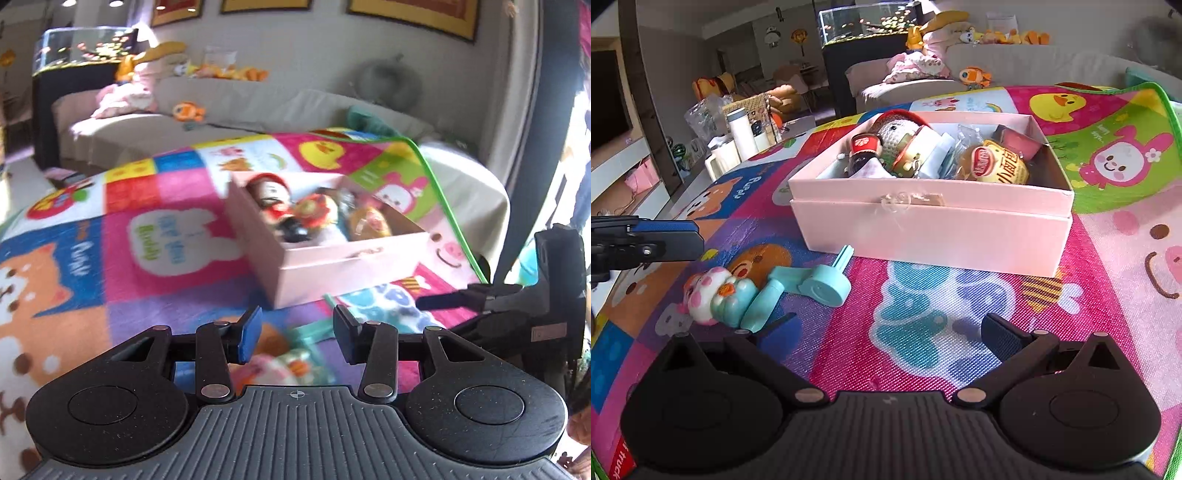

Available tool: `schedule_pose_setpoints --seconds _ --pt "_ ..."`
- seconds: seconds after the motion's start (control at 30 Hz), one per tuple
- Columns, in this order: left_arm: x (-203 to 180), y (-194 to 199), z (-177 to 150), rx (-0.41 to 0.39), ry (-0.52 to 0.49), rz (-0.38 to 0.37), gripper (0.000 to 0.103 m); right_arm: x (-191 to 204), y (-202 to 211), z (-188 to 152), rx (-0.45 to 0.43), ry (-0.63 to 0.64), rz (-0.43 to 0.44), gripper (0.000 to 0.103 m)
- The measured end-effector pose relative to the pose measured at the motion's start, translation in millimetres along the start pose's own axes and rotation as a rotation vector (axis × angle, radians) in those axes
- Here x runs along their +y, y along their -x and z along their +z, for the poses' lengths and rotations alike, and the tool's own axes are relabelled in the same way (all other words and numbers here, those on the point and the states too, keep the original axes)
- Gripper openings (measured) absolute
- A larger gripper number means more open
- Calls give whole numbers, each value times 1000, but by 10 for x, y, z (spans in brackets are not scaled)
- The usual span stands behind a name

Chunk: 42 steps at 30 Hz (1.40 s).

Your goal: Organize objects

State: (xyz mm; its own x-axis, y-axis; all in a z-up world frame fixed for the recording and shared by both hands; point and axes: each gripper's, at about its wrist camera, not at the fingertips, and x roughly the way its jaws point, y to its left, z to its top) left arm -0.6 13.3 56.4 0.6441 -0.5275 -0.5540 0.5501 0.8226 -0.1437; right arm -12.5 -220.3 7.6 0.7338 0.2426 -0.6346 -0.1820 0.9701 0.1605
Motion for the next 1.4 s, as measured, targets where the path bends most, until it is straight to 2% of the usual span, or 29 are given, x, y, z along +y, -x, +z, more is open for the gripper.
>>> schedule_pose_setpoints --seconds 0.17,0.27,0.37,0.43,0.47,0.6,0.87,1.0,1.07,1.23,1.4 --pt "-440 -450 52 96 -269 21 48 -143 265 -77 -136 -80 -38 103" --pt "-483 -707 61 169 -310 24 48 -268 372 -116 -194 -147 -30 103" --pt "-469 -897 32 223 -277 28 45 -355 331 -72 -184 -202 -30 103" --pt "-484 -892 22 224 -240 18 27 -398 312 -61 -178 -226 -19 103" --pt "-516 -883 15 230 -234 13 21 -414 312 -63 -180 -236 -15 103" --pt "-667 -796 -55 231 -263 12 15 -458 314 -77 -192 -273 -13 103" --pt "-735 -580 -217 212 -182 -41 14 -484 259 -74 -170 -293 -18 103" --pt "-824 -299 -433 205 -145 -116 14 -474 215 -60 -144 -288 -15 103" --pt "-804 -113 -559 197 -130 -123 14 -471 183 -48 -125 -282 -16 103" --pt "-391 291 -738 178 -4 10 14 -335 103 1 -56 -216 -12 103" --pt "-8 517 -791 167 66 141 14 194 21 110 7 -38 95 103"
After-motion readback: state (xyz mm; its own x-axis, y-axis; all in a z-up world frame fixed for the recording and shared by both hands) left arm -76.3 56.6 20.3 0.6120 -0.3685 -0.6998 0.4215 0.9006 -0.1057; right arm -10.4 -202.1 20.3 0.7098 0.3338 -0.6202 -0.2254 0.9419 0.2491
